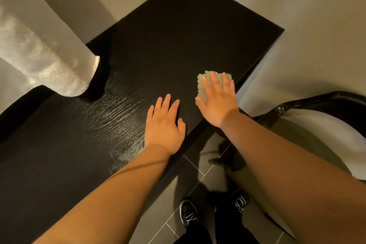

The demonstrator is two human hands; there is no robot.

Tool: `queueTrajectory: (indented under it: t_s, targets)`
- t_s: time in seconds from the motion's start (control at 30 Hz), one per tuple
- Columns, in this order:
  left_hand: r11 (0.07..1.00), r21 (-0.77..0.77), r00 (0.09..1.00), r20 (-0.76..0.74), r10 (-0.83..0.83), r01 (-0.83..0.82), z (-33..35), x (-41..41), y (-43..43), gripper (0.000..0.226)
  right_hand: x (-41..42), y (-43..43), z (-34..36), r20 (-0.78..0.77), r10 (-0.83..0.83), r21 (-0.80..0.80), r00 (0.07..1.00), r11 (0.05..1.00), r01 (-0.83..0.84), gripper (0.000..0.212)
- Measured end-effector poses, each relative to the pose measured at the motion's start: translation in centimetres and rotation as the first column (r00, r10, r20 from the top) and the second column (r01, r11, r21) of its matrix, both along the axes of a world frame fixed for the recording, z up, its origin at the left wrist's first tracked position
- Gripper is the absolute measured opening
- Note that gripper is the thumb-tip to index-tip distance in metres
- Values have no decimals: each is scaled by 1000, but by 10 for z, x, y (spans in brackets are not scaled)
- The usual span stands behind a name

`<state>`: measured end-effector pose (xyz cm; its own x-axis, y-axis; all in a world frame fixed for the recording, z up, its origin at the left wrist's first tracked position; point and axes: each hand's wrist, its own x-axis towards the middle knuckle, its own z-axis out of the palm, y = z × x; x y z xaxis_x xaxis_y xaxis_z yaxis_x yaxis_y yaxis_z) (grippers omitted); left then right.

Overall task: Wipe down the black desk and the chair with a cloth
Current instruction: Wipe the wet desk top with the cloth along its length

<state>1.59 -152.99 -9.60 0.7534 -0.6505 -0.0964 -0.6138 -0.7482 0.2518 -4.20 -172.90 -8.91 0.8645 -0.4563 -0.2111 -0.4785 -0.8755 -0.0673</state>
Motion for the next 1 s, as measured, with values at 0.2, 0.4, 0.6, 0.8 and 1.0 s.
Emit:
queueTrajectory:
  t_s: [0.2,0.4,0.6,0.8,1.0]
  targets:
    - [1000,-15,1000,2,-2,2,-1,0,0,62,-39,20,-12,191,350,58,917,929,-366,61]
    - [1000,10,999,32,6,-7,0,0,-2,65,-12,-44,-15,19,0,15,1000,1000,0,56]
    - [1000,25,999,43,8,-9,-1,-1,-4,65,-41,22,-18,66,61,-96,996,994,-55,61]
    - [998,63,999,40,-26,23,8,-6,-6,64,-113,56,-28,91,97,259,991,959,-118,62]
    - [978,7,978,-32,-208,208,21,-14,-26,58,-183,28,-16,277,-59,101,959,994,32,35]
